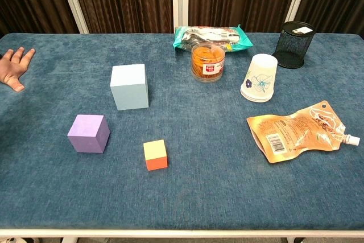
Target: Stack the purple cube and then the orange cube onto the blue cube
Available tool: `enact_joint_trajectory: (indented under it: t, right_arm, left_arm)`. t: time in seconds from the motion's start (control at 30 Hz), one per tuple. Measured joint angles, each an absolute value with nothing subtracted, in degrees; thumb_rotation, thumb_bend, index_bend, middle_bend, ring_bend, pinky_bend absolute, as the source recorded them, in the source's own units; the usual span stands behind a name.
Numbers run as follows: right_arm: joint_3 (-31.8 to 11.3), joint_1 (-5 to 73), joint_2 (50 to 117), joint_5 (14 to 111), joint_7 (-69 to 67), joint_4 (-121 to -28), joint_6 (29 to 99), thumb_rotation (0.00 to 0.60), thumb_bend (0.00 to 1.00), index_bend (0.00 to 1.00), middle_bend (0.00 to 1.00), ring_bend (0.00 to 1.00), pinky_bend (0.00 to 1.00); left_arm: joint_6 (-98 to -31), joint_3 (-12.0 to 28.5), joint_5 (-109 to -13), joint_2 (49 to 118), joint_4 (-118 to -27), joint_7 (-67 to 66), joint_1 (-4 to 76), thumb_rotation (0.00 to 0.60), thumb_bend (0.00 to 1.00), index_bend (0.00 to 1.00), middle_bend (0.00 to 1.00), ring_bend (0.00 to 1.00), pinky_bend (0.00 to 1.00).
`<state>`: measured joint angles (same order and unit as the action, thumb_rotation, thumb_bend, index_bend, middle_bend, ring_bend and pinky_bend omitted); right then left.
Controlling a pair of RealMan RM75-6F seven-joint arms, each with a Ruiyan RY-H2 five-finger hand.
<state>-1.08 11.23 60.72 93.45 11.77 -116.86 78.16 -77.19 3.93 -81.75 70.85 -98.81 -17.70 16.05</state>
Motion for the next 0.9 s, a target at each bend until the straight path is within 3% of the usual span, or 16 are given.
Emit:
enact_joint_trajectory:
  t: [0.9]
  right_arm:
    - [-1.1,11.2,60.5,93.6,11.3,-117.0,78.2,0.6,0.13,0.0,0.02,0.0,0.0]
  left_arm:
    - [-77.0,3.4,-82.5,70.9,-99.6,-18.1,16.2,0.6,0.09,0.19,0.23,0.18,0.25]
